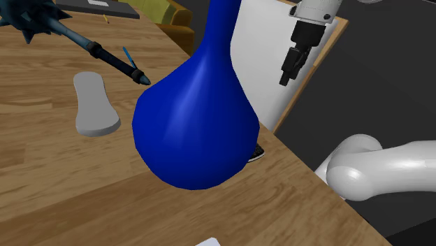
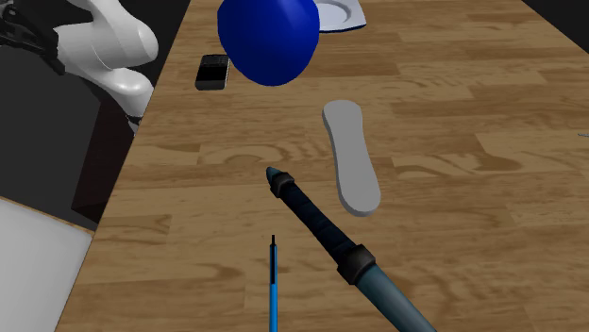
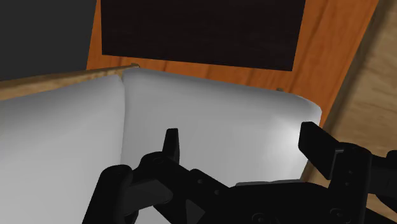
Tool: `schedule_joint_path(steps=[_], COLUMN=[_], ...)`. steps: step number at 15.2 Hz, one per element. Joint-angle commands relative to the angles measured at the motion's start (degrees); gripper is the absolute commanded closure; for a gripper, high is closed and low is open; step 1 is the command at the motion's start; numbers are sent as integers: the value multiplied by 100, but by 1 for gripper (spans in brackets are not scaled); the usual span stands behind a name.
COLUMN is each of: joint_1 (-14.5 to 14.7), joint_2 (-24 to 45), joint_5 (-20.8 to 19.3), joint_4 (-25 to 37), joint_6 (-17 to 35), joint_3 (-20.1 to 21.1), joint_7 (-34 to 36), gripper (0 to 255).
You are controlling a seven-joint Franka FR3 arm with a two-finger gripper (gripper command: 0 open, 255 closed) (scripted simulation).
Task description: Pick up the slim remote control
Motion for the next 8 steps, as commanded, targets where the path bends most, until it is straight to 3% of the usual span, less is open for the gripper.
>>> schedule_joint_path(steps=[1,8], joint_1=[0,196], joint_2=[0,548], joint_5=[0,626], joint_4=[0,295], joint_6=[0,400], joint_3=[0,861], joint_7=[0,1105], gripper=[0,0])
